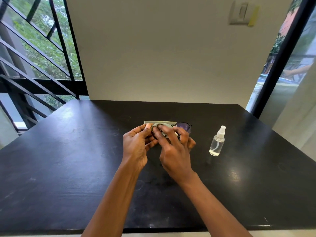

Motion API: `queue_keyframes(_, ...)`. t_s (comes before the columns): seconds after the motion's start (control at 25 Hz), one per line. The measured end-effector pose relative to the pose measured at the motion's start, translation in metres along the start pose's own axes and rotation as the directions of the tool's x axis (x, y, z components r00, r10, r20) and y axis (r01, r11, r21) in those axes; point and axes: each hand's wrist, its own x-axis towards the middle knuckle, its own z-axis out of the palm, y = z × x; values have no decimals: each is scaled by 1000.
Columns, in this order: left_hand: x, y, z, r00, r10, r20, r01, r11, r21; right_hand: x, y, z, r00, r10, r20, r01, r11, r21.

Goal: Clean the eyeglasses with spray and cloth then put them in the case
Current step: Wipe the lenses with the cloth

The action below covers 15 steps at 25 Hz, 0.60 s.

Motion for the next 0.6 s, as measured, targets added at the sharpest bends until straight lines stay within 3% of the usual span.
queue_keyframes(0.28,3,-2,-4,999,-36,-8,35,999,-8,-11,17,-3,982,-163,-94,159,986,-41)
queue_keyframes(0.36,2,-1,-5,999,-51,4,51,999,-14,-11,20,-5,994,-85,-74,87,996,33)
queue_keyframes(0.44,2,2,-6,998,-62,3,62,998,-21,-6,21,-10,988,154,-33,-141,958,249)
queue_keyframes(0.52,2,5,-7,998,-61,2,61,998,-33,5,25,-17,893,445,64,-405,735,544)
queue_keyframes(0.6,1,9,-7,999,-54,10,54,997,-47,18,36,-25,736,649,193,-553,412,724)
